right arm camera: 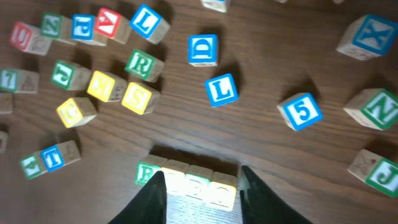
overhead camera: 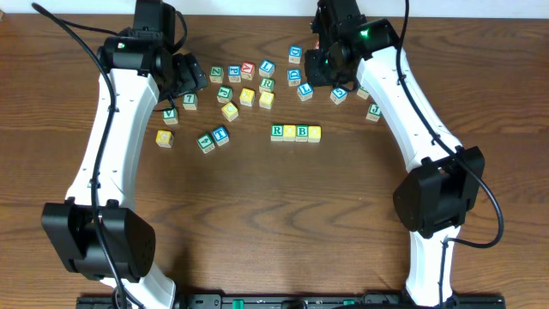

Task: Spell out ROBOT
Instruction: 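Raise the right gripper and move it back over the pile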

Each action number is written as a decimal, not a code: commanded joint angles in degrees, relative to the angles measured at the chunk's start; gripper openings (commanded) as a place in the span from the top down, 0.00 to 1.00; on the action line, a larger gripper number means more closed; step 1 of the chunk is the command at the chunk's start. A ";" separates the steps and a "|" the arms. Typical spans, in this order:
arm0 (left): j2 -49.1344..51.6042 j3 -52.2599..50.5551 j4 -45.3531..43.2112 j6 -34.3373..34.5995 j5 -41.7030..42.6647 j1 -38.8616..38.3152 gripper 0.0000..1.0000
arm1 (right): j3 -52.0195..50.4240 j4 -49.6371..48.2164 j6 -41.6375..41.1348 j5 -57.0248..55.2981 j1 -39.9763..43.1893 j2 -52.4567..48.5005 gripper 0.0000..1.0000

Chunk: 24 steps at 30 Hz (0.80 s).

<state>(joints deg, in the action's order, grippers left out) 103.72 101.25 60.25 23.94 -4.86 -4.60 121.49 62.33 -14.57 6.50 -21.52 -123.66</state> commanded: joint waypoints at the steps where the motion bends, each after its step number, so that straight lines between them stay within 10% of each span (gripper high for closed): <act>1: -1.07 0.07 0.35 -0.35 -0.74 0.15 0.00 | 1.18 -0.37 0.46 2.75 -1.31 2.16 0.61; 24: -1.07 0.07 0.35 -0.35 -0.74 0.15 0.00 | 1.03 -4.74 -0.63 2.64 -4.09 2.12 0.45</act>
<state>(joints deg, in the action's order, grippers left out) 103.72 101.25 60.25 23.97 -4.86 -4.60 121.51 57.58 -14.81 8.82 -25.23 -123.66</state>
